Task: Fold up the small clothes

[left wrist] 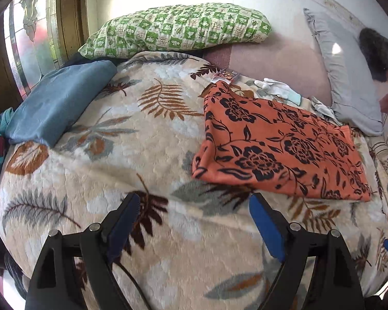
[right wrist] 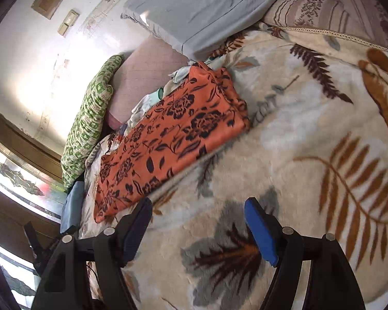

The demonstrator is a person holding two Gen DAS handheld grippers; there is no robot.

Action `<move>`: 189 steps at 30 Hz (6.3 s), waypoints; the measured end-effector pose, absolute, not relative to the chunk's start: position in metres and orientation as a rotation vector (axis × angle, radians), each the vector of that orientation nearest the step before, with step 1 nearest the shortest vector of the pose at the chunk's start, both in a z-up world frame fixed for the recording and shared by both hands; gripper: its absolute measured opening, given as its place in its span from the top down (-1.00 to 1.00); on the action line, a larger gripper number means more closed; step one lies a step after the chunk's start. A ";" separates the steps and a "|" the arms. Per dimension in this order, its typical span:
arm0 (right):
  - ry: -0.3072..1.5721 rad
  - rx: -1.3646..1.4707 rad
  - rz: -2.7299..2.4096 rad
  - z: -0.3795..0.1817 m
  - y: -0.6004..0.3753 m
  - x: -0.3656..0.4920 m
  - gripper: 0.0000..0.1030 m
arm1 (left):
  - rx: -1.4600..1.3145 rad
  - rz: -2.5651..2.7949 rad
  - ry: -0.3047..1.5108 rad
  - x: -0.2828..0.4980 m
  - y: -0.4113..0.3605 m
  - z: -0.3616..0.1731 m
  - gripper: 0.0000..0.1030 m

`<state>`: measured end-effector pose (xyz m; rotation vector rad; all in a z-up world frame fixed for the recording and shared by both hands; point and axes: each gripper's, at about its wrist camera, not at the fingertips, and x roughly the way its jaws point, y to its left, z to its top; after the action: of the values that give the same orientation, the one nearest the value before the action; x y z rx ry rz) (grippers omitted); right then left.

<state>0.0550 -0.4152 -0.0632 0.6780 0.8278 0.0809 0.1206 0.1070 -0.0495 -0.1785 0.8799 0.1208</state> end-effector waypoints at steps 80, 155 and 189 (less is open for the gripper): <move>0.931 0.673 0.065 -0.076 -0.479 0.210 -0.50 | -0.438 0.088 0.967 0.206 0.152 -0.073 -0.69; 1.146 0.322 0.079 -0.079 -0.432 0.187 0.23 | -0.306 0.099 0.968 0.090 0.152 -0.049 -0.37; 1.194 0.303 -0.012 -0.104 -0.422 0.204 0.80 | -0.275 0.072 1.041 0.115 0.123 -0.086 -0.49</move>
<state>0.2042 -0.4218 -0.1036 0.3034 1.1940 -0.0118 0.1146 0.1227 -0.0857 -0.2748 1.0408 0.0721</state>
